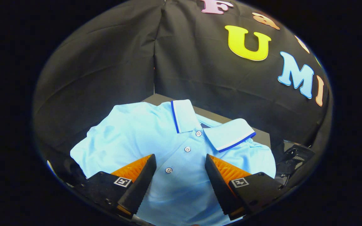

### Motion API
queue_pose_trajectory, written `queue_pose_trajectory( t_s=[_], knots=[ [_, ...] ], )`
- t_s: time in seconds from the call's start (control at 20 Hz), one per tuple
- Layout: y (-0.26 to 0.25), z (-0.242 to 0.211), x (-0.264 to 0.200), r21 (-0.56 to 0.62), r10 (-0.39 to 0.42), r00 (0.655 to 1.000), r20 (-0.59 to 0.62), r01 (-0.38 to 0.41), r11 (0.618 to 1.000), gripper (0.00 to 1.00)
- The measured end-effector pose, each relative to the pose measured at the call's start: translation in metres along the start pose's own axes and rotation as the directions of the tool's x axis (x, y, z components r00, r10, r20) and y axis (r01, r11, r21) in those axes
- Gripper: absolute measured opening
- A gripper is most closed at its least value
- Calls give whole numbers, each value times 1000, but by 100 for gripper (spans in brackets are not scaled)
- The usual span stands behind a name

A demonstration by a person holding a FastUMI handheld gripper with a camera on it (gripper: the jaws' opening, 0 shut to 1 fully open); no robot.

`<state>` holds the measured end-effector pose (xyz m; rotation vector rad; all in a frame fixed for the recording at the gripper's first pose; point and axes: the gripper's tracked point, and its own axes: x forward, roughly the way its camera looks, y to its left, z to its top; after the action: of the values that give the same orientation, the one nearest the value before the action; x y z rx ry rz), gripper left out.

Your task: Put the clothes into the washing machine and then close the washing machine lid.

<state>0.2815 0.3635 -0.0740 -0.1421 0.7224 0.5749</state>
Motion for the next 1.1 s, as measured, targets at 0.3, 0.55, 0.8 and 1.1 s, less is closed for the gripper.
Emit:
queue_pose_trajectory(
  t_s=[0.3, 0.55, 0.8, 1.1],
  knots=[
    [2, 2, 2, -13, 30, 999, -16, -30, 999, 99],
    [3, -1, 2, -25, 31, 999, -42, -32, 999, 96],
    [5, 4, 1, -45, 32, 997, -74, -36, 998, 70],
    [7, 3, 8, 47, 100, 994, -41, -98, 994, 6]
  ],
)
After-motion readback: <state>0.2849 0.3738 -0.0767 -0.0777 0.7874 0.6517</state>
